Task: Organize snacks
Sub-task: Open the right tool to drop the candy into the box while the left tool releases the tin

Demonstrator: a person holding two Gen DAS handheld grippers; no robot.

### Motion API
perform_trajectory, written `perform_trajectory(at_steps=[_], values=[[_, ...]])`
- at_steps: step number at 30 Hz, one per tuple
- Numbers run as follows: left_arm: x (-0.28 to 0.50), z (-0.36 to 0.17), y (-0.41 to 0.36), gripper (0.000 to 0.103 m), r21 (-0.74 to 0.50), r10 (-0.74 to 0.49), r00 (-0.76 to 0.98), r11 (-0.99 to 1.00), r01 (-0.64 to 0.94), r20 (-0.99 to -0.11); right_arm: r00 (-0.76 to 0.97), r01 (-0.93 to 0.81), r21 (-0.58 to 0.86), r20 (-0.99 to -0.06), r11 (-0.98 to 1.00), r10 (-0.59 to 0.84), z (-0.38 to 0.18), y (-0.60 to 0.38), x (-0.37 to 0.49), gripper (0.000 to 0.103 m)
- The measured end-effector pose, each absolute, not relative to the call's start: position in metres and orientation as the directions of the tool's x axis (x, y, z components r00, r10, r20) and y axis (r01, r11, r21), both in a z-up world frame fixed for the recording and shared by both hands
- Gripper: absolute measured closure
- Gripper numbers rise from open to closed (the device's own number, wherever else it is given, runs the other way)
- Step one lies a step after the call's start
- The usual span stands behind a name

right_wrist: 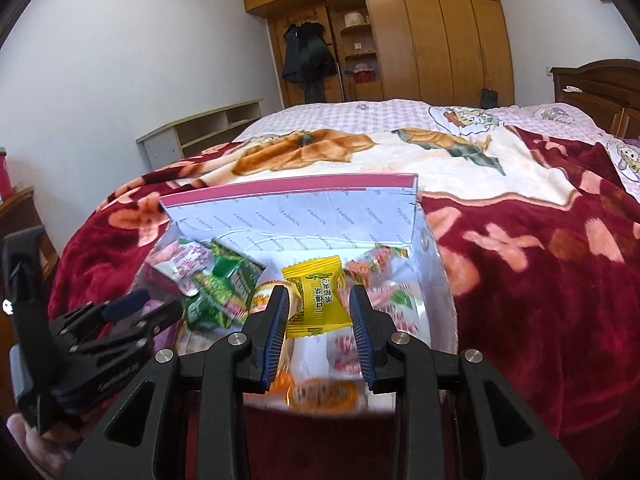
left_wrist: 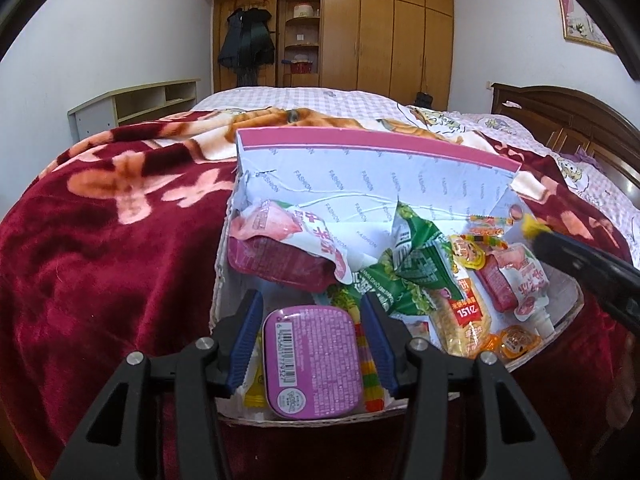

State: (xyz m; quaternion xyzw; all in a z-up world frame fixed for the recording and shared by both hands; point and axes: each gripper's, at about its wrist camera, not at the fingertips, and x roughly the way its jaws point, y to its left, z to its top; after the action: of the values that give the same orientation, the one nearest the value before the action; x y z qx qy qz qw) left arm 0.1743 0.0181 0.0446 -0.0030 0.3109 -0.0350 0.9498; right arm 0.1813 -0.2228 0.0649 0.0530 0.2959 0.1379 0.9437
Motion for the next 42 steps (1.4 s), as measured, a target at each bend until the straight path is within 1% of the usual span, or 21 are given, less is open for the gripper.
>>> perform_trajectory(at_steps=[9, 18, 20, 22, 24, 32, 36, 42], values=[[0.177, 0.042, 0.018, 0.050, -0.030, -0.072, 0.800, 0.997, 0.068, -0.596, 0.763, -0.199, 0.169, -0.591, 0.965, 0.261, 0.053, -0.218, 0.225, 0.070], [0.177, 0.042, 0.018, 0.050, -0.032, -0.073, 0.799, 0.997, 0.067, -0.597, 0.744, -0.197, 0.161, -0.618, 0.967, 0.254, 0.045, -0.219, 0.237, 0.070], [0.178, 0.042, 0.019, 0.050, -0.035, -0.074, 0.799, 0.997, 0.066, -0.597, 0.745, -0.199, 0.160, -0.616, 0.967, 0.255, 0.045, -0.219, 0.235, 0.069], [0.178, 0.042, 0.019, 0.050, -0.034, -0.073, 0.799, 0.997, 0.066, -0.596, 0.748, -0.197, 0.161, -0.613, 0.967, 0.254, 0.046, -0.219, 0.232, 0.060], [0.178, 0.042, 0.019, 0.050, -0.033, -0.073, 0.800, 0.997, 0.067, -0.595, 0.752, -0.201, 0.163, -0.606, 0.966, 0.258, 0.048, -0.219, 0.229, 0.057], [0.170, 0.052, 0.015, 0.050, -0.026, -0.076, 0.817, 0.997, 0.074, -0.572, 0.765, -0.217, 0.170, -0.581, 0.961, 0.276, 0.059, -0.217, 0.211, 0.056], [0.164, 0.057, 0.012, 0.050, -0.030, -0.086, 0.821, 0.996, 0.083, -0.564, 0.775, -0.225, 0.177, -0.563, 0.958, 0.286, 0.065, -0.217, 0.197, 0.052], [0.152, 0.065, 0.007, 0.050, -0.030, -0.098, 0.827, 0.995, 0.098, -0.553, 0.785, -0.233, 0.192, -0.541, 0.953, 0.301, 0.072, -0.218, 0.176, 0.051]])
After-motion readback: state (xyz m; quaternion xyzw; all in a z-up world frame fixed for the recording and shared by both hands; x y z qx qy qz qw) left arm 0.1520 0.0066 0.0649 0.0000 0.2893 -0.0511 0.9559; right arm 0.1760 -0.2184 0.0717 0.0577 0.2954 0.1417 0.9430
